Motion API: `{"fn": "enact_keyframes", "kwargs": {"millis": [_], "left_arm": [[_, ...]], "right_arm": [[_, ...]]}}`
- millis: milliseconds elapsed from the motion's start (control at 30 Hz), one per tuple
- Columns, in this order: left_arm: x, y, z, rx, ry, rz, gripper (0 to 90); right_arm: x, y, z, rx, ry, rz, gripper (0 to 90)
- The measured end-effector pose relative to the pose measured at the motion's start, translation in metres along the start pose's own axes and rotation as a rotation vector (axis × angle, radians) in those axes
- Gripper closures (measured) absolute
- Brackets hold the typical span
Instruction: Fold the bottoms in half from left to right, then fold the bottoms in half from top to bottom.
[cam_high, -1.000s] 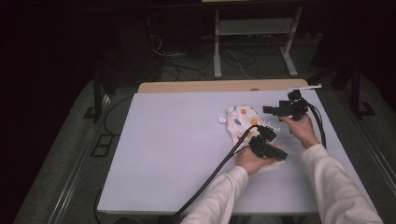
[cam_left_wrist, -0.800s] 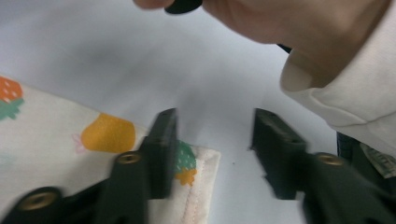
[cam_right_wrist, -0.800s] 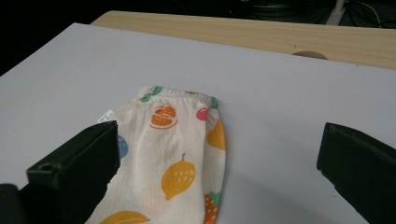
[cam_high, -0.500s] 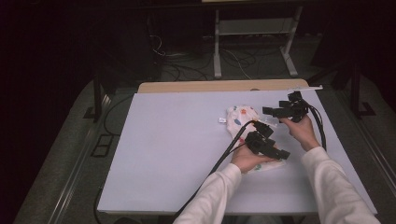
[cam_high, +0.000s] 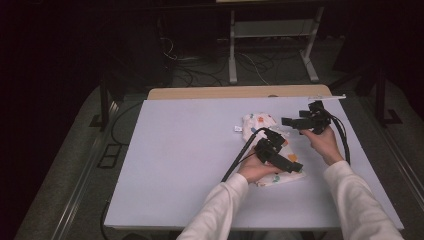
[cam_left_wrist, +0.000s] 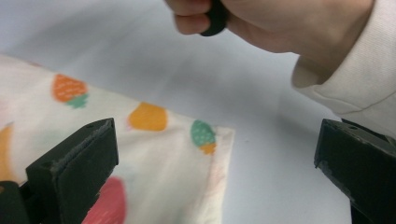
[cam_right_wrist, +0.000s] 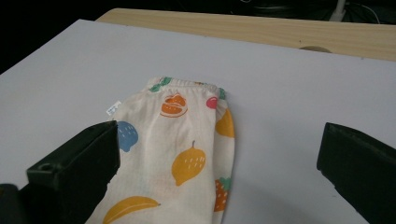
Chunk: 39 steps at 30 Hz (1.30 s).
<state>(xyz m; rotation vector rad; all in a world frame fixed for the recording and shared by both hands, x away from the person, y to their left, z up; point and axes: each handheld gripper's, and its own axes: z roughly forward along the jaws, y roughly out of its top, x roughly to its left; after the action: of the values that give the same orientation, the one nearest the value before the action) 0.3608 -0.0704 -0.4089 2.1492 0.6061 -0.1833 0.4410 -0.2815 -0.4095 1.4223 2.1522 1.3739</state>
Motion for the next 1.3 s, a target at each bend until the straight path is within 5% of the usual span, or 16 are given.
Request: {"fn": "enact_keyframes", "kwargs": {"millis": [567, 1300], "left_arm": [[0.029, -0.01, -0.037, -0.051, 0.086, -0.001, 0.0], [0.074, -0.009, -0.09, -0.135, 0.207, -0.057, 0.0]], "right_arm": [[0.005, -0.005, 0.0, 0.001, 0.033, 0.003, 0.0], [0.008, -0.001, -0.008, -0.002, 0.062, -0.011, 0.0]]}}
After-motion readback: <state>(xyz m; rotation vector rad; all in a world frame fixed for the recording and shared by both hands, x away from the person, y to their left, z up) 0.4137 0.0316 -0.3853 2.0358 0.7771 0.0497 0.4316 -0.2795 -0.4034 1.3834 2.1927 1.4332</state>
